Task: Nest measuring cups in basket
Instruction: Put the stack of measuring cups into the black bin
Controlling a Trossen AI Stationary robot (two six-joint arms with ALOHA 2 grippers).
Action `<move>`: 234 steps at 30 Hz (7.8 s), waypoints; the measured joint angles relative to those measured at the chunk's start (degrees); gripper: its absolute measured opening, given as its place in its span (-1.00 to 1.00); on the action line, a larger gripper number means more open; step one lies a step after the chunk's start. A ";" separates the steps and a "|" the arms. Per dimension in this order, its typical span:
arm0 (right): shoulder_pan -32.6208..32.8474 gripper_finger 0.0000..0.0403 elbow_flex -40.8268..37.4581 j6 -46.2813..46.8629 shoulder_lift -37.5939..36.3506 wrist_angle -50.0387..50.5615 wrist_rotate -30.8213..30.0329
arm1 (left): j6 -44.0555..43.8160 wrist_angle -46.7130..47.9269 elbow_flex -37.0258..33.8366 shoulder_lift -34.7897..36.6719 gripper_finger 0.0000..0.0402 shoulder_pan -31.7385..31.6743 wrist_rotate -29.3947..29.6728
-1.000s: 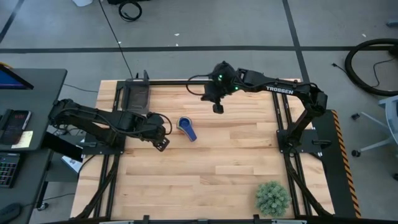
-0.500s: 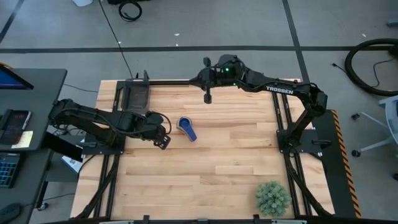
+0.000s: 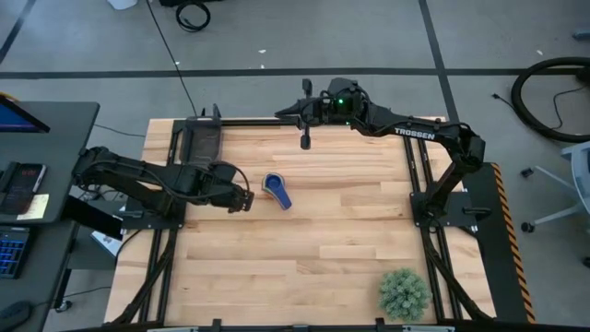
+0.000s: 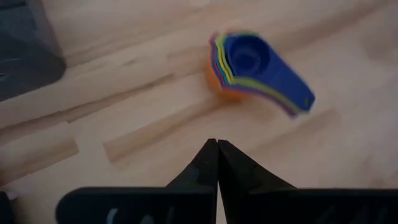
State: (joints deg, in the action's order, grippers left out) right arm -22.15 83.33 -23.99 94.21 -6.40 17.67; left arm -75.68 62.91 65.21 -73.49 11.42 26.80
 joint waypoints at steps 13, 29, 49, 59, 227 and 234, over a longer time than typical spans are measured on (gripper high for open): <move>0.00 -0.85 0.00 -0.02 0.00 -0.02 0.00 | -0.23 -5.70 0.00 0.00 -0.96 0.00 4.58; -0.01 -0.85 -0.01 -0.01 0.00 0.00 0.00 | -0.48 -6.51 0.00 0.00 0.25 -0.76 3.39; -0.02 -0.85 -0.02 -0.01 0.00 -0.39 0.00 | -12.20 -27.36 -13.47 0.13 0.82 -0.76 9.94; -0.01 -0.85 -0.02 0.00 0.00 -0.41 0.00 | -22.60 -39.26 -21.79 0.11 0.82 -0.74 10.53; -0.02 -0.85 -0.02 0.00 0.00 -1.68 0.00 | 14.58 -52.86 -21.54 -14.74 0.82 -25.43 -22.26; -0.02 -0.85 -0.02 -0.01 -0.02 -1.72 0.00 | 15.13 -55.55 -21.53 -16.26 0.82 -26.16 -22.86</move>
State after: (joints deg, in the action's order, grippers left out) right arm -22.17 83.31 -24.00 94.19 -8.12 17.67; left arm -60.54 7.36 43.68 -89.76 -14.74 3.94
